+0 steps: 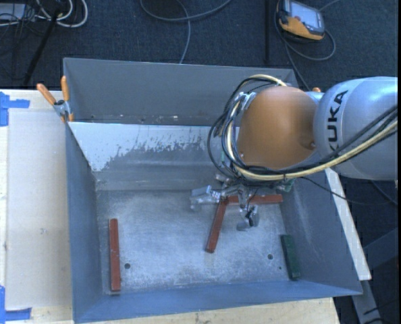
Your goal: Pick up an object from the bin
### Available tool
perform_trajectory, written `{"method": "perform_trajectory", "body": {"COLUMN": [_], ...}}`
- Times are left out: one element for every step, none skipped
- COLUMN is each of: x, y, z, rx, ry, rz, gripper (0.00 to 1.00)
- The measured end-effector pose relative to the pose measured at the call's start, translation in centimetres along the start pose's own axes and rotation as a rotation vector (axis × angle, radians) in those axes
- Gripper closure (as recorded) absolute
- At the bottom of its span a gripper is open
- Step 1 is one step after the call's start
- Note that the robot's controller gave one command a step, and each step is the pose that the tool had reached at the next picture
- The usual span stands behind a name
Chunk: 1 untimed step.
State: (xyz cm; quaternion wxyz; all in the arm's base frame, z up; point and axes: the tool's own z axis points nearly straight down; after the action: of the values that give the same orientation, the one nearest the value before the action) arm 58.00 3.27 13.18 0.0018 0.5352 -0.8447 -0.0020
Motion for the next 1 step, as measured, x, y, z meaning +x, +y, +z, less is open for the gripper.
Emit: {"method": "perform_trajectory", "body": {"x": [-0.84], "y": [-0.57], "z": [-2.29], "rx": [0.005], "ry": [-0.003], "rz": [-0.336], "gripper": [0.00]}}
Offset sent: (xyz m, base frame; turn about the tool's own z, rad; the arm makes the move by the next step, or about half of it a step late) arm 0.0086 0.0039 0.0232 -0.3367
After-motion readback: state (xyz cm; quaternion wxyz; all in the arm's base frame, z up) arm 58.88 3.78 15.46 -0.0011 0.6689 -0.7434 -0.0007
